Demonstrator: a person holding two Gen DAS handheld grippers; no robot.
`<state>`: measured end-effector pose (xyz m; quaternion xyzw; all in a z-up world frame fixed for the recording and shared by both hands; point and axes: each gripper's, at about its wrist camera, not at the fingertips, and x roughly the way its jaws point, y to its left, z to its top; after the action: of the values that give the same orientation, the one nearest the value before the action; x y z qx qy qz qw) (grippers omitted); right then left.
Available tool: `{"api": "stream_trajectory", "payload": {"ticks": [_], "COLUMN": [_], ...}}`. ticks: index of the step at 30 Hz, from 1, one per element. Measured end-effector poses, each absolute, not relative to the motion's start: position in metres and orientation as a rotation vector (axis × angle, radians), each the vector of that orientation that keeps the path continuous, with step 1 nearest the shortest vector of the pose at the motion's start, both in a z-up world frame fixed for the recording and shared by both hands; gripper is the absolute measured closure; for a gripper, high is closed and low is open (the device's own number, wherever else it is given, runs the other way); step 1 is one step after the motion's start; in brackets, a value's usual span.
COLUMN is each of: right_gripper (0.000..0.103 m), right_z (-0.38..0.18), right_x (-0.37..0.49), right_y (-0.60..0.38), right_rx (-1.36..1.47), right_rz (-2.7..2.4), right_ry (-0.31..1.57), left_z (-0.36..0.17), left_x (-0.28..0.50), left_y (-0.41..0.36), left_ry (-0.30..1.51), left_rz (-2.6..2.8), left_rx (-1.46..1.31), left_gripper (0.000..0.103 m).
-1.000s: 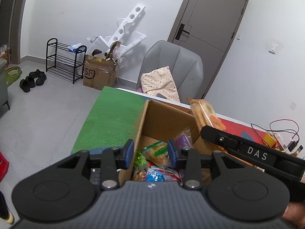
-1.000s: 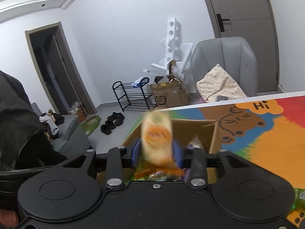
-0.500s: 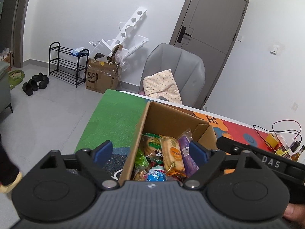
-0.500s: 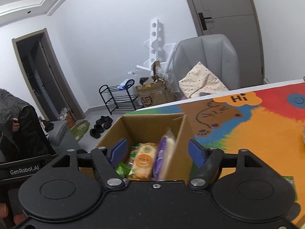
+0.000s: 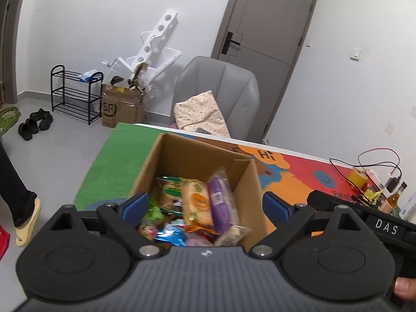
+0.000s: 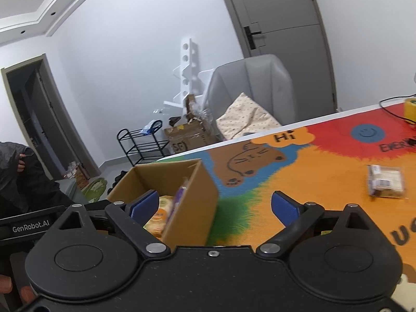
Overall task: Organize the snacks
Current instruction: 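Move both grippers back over the remaining snacks on the table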
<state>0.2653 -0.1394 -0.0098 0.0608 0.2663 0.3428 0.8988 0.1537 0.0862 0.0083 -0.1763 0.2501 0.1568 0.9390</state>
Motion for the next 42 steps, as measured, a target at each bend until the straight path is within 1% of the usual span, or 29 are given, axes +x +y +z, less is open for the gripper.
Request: {"api": "stream_trajectory", "payload": {"ticks": [19,42], "right_gripper": [0.007,0.007], "right_z": [-0.014,-0.040], "right_x": [0.271,0.293], "right_y": [-0.223,-0.295], "right_rx": [0.172,0.233], "right_rz": [0.542,0.383], "right_ry": [0.537,0.575], "left_z": [0.007,-0.018], "left_x": [0.181,0.229], "left_y": [0.018,-0.053], "left_ry": [0.526,0.590], "left_rz": [0.157,0.027], "left_rx": [-0.319,-0.270], "left_gripper": [0.009,0.009]}}
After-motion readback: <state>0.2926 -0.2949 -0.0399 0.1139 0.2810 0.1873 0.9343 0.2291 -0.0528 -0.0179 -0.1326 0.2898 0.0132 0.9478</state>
